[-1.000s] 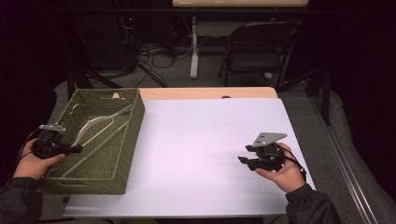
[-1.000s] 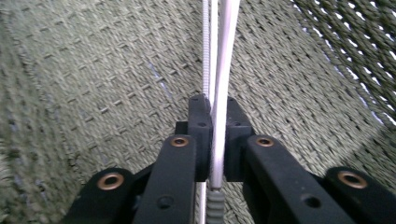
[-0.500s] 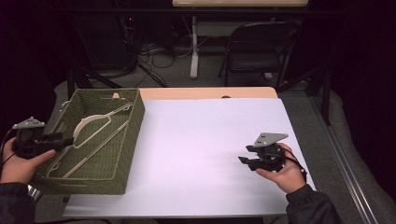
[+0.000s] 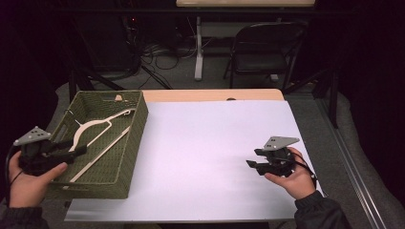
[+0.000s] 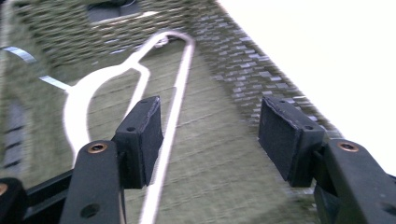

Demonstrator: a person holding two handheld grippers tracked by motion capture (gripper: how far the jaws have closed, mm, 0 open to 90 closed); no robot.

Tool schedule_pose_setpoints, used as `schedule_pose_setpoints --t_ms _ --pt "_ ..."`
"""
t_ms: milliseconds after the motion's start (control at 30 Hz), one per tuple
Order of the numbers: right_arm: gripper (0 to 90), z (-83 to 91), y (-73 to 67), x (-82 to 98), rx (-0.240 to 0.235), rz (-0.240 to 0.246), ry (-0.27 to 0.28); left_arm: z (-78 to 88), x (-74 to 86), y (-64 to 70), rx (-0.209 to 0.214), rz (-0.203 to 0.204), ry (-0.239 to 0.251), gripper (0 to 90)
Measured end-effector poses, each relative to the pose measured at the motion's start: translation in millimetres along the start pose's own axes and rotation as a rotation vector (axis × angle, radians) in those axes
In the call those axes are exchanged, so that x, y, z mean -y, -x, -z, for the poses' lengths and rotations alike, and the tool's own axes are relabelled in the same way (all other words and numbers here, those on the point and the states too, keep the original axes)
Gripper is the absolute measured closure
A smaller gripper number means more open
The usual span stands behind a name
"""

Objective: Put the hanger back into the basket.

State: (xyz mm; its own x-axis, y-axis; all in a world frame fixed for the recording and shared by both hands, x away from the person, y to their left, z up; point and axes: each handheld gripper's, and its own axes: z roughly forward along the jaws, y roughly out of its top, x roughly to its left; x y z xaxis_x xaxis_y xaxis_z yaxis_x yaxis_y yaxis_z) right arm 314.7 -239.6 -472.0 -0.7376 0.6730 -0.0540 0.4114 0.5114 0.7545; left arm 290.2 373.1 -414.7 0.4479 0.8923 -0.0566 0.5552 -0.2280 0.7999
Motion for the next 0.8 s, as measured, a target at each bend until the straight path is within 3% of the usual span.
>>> schedule_pose_setpoints --t_ms 200,567,800 --pt "46.5 6.1 0.0 9.7 0.015 -0.023 0.002 -5.4 3.0 48.0 0.086 -0.070 0.060 39.7" --pt "45.5 9.3 -4.9 28.4 0.026 -0.074 0.033 -36.1 19.2 115.1 0.194 -0.159 0.076 39.7" --pt "45.4 6.9 -11.1 35.8 0.021 -0.077 0.045 -56.6 23.8 130.9 0.240 -0.173 0.053 39.7"
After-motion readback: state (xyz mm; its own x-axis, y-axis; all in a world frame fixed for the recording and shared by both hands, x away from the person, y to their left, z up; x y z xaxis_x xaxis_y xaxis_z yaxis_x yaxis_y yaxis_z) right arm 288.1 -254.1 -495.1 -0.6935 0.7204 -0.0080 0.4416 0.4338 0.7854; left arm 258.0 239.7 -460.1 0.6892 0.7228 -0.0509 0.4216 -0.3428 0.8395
